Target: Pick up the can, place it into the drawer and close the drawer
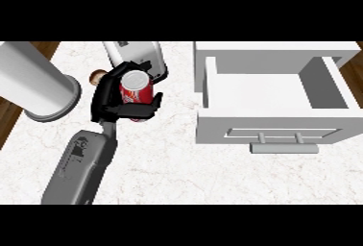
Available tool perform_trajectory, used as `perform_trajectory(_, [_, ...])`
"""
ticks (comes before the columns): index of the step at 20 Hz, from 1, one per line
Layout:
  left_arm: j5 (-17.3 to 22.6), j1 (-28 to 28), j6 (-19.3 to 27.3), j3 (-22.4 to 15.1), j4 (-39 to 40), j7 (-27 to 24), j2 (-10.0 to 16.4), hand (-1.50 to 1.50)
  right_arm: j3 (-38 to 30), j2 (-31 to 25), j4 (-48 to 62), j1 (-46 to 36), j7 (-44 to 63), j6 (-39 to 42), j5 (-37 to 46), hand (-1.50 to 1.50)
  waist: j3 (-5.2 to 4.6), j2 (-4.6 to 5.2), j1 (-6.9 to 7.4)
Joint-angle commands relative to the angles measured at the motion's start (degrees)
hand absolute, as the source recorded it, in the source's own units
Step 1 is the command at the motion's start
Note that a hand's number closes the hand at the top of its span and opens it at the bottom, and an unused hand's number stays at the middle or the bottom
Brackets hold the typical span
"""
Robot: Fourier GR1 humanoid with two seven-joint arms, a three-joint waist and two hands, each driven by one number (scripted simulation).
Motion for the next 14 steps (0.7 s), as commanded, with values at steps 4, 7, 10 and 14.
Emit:
perform_trajectory(4, [-4.1,-8.4,8.0,-6.8,-4.9,12.7,-3.7,1.50,1.2,1.5,1.4,-0.5,-1.0,0.2,1.5,-1.50,-0.03,0.21,-0.65])
perform_trajectory(7, [-7.3,-10.9,8.6,-6.2,-8.4,17.1,-3.7,1.50,0.5,1.8,-0.5,0.8,-0.8,0.0,2.3,-1.50,-0.04,0.18,-0.49])
perform_trajectory(10, [-5.1,-19.0,10.4,-6.2,-1.3,15.8,-3.7,1.50,-1.7,-0.5,-0.9,-2.1,2.7,-0.2,-0.3,-1.50,-0.05,0.32,-0.86])
perform_trajectory(14, [-4.8,-28.2,13.8,-7.7,4.2,18.7,-3.8,1.50,-3.6,-2.0,0.4,-3.2,3.0,0.8,-2.5,-1.50,-0.04,0.36,-1.18])
